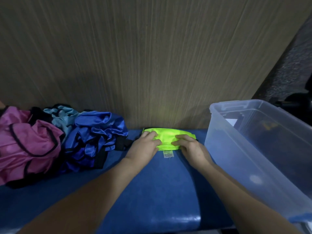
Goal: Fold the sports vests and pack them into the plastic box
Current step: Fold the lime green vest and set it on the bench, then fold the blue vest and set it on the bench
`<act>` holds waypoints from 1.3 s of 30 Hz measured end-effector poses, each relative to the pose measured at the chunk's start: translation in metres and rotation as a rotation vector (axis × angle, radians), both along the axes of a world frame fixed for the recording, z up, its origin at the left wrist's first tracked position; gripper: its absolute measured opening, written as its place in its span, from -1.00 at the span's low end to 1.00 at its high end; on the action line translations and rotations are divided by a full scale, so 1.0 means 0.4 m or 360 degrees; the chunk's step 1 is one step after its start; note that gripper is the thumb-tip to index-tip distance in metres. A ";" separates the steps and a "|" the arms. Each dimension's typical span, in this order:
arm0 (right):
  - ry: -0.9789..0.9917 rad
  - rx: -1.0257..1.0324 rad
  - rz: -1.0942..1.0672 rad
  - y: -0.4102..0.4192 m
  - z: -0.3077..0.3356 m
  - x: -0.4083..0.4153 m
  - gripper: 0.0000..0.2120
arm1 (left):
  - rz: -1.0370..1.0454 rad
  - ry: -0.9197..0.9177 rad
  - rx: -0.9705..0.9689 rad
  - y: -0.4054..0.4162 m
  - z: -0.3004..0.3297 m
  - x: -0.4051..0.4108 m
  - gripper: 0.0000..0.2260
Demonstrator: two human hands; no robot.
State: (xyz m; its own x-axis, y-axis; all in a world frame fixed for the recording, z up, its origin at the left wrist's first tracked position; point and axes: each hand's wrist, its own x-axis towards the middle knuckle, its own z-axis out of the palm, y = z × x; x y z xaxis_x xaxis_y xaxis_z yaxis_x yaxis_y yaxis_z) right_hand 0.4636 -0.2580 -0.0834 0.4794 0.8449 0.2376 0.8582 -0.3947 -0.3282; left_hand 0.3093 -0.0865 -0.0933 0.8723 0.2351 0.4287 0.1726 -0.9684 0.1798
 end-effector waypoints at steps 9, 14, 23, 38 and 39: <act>-0.0076 -0.0018 -0.0231 0.042 -0.005 0.003 -0.56 | 0.0063 0.0254 -0.0137 0.005 0.026 0.044 -0.75; -0.0177 0.0121 -0.0156 0.047 -0.009 -0.005 -0.51 | 0.0116 0.0422 -0.0167 -0.012 0.068 0.037 -0.60; -0.0311 0.0356 -0.0017 0.059 0.048 -0.123 -0.57 | 0.0127 0.0119 -0.0105 -0.036 0.167 -0.135 -0.63; 0.0059 0.0480 0.0170 0.294 0.181 -0.390 -0.55 | 0.0670 -0.0180 0.0010 0.205 0.279 -0.475 -0.55; 0.0101 0.0517 0.0170 0.313 0.187 -0.396 -0.50 | 0.0697 -0.0164 -0.0023 0.223 0.277 -0.479 -0.52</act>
